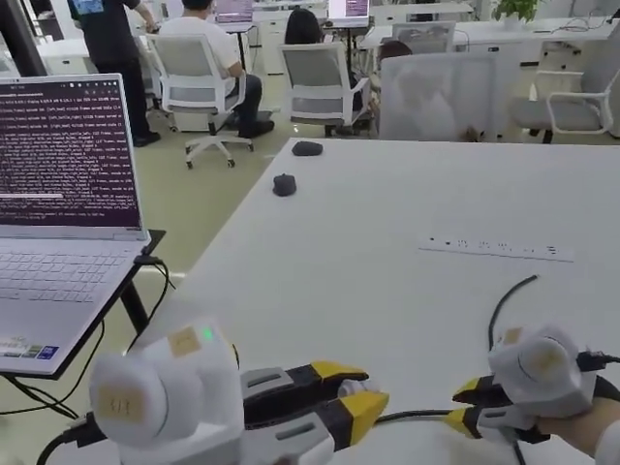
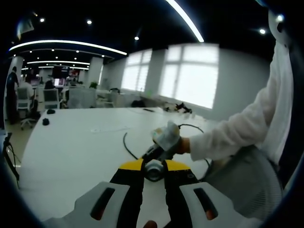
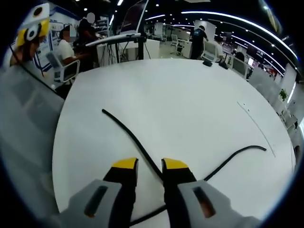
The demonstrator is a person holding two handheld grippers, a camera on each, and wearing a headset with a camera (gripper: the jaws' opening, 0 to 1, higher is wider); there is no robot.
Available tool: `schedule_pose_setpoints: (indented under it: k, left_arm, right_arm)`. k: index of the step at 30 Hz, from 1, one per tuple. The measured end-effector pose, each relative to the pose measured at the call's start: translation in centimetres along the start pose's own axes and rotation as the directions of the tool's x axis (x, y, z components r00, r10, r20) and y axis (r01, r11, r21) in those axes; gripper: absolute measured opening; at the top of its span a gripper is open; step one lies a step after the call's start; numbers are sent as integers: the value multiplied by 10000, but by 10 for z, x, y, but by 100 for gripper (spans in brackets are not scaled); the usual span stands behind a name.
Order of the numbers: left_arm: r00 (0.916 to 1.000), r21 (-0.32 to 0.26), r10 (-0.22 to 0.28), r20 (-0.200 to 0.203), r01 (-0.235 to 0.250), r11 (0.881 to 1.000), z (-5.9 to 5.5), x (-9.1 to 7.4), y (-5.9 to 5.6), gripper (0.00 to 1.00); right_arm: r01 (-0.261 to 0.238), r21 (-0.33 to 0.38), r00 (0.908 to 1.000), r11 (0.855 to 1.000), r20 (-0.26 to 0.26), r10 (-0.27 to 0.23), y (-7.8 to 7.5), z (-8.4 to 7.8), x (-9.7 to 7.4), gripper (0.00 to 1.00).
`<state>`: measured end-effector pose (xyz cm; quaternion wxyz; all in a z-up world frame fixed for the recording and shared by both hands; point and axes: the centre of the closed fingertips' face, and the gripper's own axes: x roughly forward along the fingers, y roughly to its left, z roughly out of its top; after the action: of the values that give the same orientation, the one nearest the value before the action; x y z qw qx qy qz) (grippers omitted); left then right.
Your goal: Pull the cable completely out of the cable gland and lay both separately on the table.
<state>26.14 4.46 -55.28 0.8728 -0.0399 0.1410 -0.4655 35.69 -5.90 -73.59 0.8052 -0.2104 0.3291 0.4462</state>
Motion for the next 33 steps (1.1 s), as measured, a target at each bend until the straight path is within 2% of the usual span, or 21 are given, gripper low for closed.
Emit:
schedule_pose_setpoints:
  k: [2, 5, 8, 11, 12, 16, 18, 20, 21, 22, 23, 25, 27, 29, 30, 33]
  left_arm:
    - [9997, -73, -226, -109, 226, 9997, -3, 1, -3, 16]
    - [9979, -254, -575, -296, 567, 9981, -6, 4, -8, 16]
    - [9933, -219, -956, -650, 944, 9953, -11, 10, -13, 16]
    - [9884, -483, -1310, -763, 1276, 9907, -13, 19, -14, 16]
    - [9864, -662, -1318, -983, 1256, 9899, -17, 23, -11, 16]
    - [9835, -1162, -1537, -951, 1423, 9830, -16, 36, -7, 16]
    - [9753, -1487, -1824, -1244, 1634, 9753, -22, 46, -8, 16]
    - [9623, -2056, -2225, -1566, 1886, 9603, -30, 56, -14, 16]
    - [9497, -2294, -2581, -1772, 2152, 9492, -35, 63, -20, 16]
    - [9439, -2334, -2737, -1846, 2285, 9452, -36, 68, -23, 16]
    - [9454, -2199, -2718, -1800, 2307, 9479, -37, 75, -23, 16]
    - [9330, -2252, -2935, -2084, 2463, 9427, -45, 89, -27, 16]
    - [9260, -1978, -2943, -2364, 2506, 9477, -55, 104, -26, 16]
    - [9216, -1785, -2849, -2635, 2437, 9533, -65, 114, -25, 16]
    - [9190, -1561, -2913, -2658, 2572, 9537, -69, 122, -26, 16]
    - [9220, -1305, -2776, -2700, 2506, 9593, -80, 139, -22, 16]
  right_arm:
    - [80, -37, 9999, 10000, 87, -80, 0, 2, -9, 21]
    - [273, 122, 9984, 9996, 487, -278, -1, 7, -31, 23]
    - [329, 238, 9965, 9992, 760, -347, 2, 7, -55, 25]
    - [413, 154, 9950, 9990, 909, -426, 8, 5, -77, 28]
    - [464, 127, 9942, 9988, 960, -475, 10, 4, -87, 29]
    - [765, 340, 9879, 9965, 1325, -804, 16, 2, -115, 32]
    - [1024, 595, 9806, 9930, 1619, -1108, 17, 1, -132, 33]
    - [1232, 981, 9717, 9875, 1904, -1401, 21, 0, -148, 34]
    - [1328, 1259, 9656, 9831, 2074, -1570, 24, -2, -156, 35]
    - [1417, 1404, 9608, 9799, 2189, -1703, 25, -4, -161, 35]
    - [1532, 1594, 9557, 9753, 2271, -1873, 28, -8, -168, 36]
    - [1642, 1940, 9544, 9672, 2167, -2055, 32, -17, -176, 36]
    - [1951, 2193, 9482, 9559, 2068, -2410, 34, -25, -184, 39]
    - [2216, 2694, 9358, 9372, 2114, -2820, 36, -34, -195, 43]
    - [2280, 3019, 9298, 9257, 2147, -2990, 38, -39, -200, 45]
    - [2353, 3576, 9257, 9038, 2009, -3205, 43, -55, -208, 48]
